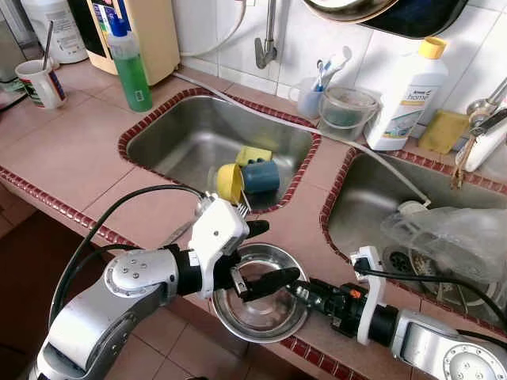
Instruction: Kitchen organization
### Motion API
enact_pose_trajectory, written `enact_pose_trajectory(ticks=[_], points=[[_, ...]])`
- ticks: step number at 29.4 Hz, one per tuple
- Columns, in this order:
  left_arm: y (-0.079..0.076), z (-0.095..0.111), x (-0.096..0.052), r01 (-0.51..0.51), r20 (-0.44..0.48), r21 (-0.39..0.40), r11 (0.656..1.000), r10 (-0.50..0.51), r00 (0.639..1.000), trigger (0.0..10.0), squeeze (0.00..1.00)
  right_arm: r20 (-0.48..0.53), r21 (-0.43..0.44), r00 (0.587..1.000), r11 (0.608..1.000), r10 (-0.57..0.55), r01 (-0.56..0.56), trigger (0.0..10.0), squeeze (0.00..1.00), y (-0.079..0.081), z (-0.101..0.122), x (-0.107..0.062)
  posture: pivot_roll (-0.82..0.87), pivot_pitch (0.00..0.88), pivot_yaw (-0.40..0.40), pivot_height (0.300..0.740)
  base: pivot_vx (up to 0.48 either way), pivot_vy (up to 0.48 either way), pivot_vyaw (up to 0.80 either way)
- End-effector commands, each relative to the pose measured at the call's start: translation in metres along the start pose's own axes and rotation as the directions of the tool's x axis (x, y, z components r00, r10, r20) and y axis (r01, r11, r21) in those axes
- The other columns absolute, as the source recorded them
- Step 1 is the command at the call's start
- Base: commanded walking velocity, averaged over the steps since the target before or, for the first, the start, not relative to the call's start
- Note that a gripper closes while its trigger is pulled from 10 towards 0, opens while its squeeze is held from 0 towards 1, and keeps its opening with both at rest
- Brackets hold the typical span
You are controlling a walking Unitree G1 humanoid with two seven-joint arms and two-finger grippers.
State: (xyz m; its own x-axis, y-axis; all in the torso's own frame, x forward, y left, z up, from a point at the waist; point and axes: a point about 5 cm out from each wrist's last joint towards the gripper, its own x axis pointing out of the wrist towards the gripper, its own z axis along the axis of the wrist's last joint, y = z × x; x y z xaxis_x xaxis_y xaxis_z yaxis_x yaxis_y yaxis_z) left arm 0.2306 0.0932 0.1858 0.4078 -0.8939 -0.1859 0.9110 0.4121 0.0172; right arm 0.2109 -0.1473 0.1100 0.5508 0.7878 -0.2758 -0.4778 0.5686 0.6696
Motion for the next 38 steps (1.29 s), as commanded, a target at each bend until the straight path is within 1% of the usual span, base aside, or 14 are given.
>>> enact_pose_trajectory(ticks=[1, 8, 17, 22, 29, 33, 34, 35, 38], points=[[0.001, 0.004, -0.001, -0.006, 0.005, 0.016, 1.000, 0.006, 1.000, 10.0, 0.00, -0.017, -0.012, 1.000, 1.000, 0.013, -0.013, 0.0, 0.00, 0.000, 0.001, -0.002, -0.03, 0.124, -0.042, 0.731, 0.000, 0.000, 0.00], [0.002, 0.005, -0.001, -0.009, 0.005, 0.019, 1.000, 0.009, 1.000, 10.0, 0.00, -0.012, -0.010, 1.000, 1.000, 0.003, -0.003, 0.0, 0.00, -0.002, 0.002, -0.002, -0.03, 0.122, -0.037, 0.731, 0.000, 0.000, 0.00], [0.003, 0.006, -0.001, -0.009, 0.005, 0.019, 1.000, 0.009, 1.000, 10.0, 0.00, -0.006, 0.014, 1.000, 1.000, -0.011, 0.011, 0.0, 0.00, -0.004, -0.001, -0.005, -0.03, 0.123, -0.034, 0.731, 0.000, 0.000, 0.00], [0.003, 0.006, -0.002, -0.011, 0.007, 0.019, 1.000, 0.011, 1.000, 10.0, 0.00, -0.001, 0.023, 1.000, 1.000, -0.018, 0.018, 0.0, 0.00, -0.006, -0.001, -0.008, -0.03, 0.124, -0.031, 0.731, 0.000, 0.000, 0.00], [0.004, 0.007, -0.002, -0.013, 0.010, 0.017, 1.000, 0.013, 1.000, 10.0, 0.00, 0.003, 0.014, 0.999, 0.999, -0.041, 0.041, 0.0, 0.00, -0.010, 0.000, -0.014, -0.03, 0.122, -0.028, 0.731, 0.000, 0.000, 0.00], [0.004, 0.008, -0.002, -0.012, 0.013, 0.018, 1.000, 0.011, 1.000, 10.0, 0.00, 0.043, 0.012, 0.994, 0.995, -0.097, 0.096, 0.0, 0.00, -0.018, 0.006, -0.024, -0.03, 0.118, -0.030, 0.731, 0.000, 0.000, 0.00], [0.004, 0.008, -0.001, -0.012, 0.013, 0.019, 1.000, 0.012, 1.000, 10.0, 0.00, 0.068, 0.010, 0.990, 0.993, -0.121, 0.120, 0.0, 0.00, -0.022, 0.008, -0.029, -0.03, 0.113, -0.029, 0.731, 0.000, 0.000, 0.00], [0.004, 0.008, -0.001, -0.012, 0.013, 0.019, 1.000, 0.012, 1.000, 10.0, 0.00, 0.068, 0.010, 0.990, 0.993, -0.121, 0.120, 0.0, 0.00, -0.022, 0.008, -0.029, -0.03, 0.113, -0.029, 0.731, 0.000, 0.000, 0.00], [0.004, 0.008, -0.001, -0.009, 0.015, 0.018, 1.000, 0.009, 1.000, 10.0, 0.00, 0.118, 0.030, 0.981, 0.988, -0.154, 0.151, 0.0, 0.00, -0.027, 0.011, -0.037, -0.04, 0.109, -0.027, 0.731, 0.000, 0.000, 0.00]])
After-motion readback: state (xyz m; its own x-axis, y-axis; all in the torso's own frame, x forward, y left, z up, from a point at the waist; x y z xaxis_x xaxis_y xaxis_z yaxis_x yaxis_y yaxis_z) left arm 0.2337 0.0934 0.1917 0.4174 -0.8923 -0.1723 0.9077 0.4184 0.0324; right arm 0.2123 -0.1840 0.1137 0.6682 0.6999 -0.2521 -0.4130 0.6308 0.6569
